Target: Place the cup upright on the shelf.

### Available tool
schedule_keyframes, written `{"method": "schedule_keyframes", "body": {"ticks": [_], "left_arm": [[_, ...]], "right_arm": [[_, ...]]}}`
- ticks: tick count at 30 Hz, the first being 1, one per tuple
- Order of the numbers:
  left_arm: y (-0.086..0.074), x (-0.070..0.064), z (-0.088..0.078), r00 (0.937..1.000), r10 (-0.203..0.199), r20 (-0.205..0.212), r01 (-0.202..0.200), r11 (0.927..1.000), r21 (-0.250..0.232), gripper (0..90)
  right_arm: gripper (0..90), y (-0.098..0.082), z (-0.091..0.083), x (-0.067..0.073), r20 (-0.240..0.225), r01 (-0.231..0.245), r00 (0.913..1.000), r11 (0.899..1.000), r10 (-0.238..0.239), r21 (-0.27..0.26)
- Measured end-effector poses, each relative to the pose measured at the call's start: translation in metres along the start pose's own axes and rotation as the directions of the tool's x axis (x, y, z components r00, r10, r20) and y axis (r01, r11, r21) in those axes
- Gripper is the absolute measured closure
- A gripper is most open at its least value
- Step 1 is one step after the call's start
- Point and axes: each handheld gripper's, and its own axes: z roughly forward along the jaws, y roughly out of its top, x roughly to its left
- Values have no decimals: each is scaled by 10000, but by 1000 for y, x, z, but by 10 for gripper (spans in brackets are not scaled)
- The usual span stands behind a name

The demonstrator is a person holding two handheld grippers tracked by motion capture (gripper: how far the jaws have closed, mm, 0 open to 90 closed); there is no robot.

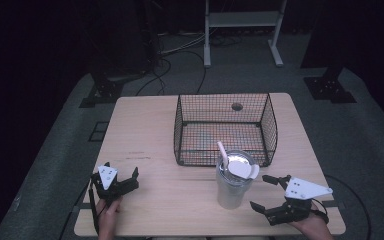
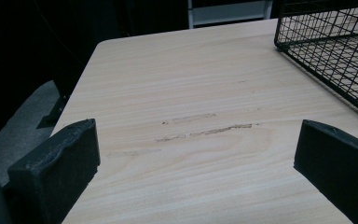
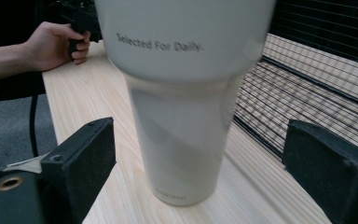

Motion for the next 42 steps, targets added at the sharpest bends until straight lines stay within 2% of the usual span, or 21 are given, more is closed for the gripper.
{"method": "schedule_keyframes", "body": {"ticks": [9,23,27,31,38,42], "left_arm": [[0,0,0,10000,-30,13,30,10000,32,0],[0,2,0,9999,-129,-29,129,9999,64,0],[0,1,0,10000,-76,-20,77,10000,41,0],[0,2,0,9999,-101,-21,101,9999,49,0],[0,2,0,10000,-95,-13,95,9999,46,0],[0,2,0,10000,-95,-1,95,9999,43,0]], "right_arm": [[85,6,17,4,-288,247,9993,9993,-238,293],[75,6,42,3,-438,221,9988,9981,-196,575],[75,7,49,4,-447,357,9984,9982,-336,476],[74,7,53,5,-340,279,9991,9990,-267,352],[74,5,63,5,-238,254,9994,9997,-256,-67],[67,3,68,5,-245,147,9996,9987,-160,-490]]}}
